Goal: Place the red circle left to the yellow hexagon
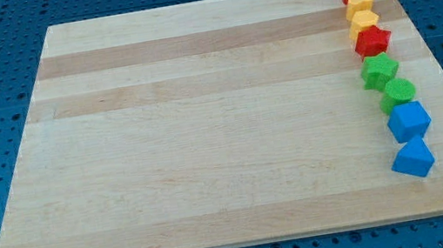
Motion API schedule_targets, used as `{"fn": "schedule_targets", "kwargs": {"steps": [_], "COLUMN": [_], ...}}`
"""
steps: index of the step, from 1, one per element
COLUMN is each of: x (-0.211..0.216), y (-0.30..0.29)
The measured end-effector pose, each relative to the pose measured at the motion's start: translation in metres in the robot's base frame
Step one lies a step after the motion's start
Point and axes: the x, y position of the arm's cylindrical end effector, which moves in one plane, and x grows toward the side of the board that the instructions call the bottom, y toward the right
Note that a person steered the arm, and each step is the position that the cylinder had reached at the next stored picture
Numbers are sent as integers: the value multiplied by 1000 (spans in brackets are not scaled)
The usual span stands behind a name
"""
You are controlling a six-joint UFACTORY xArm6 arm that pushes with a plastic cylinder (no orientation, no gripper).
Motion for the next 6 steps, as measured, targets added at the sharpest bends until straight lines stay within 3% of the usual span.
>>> {"fn": "schedule_targets", "kwargs": {"steps": [1,3,6], "x": [-27,-17,128], "y": [-4,-34,-202]}}
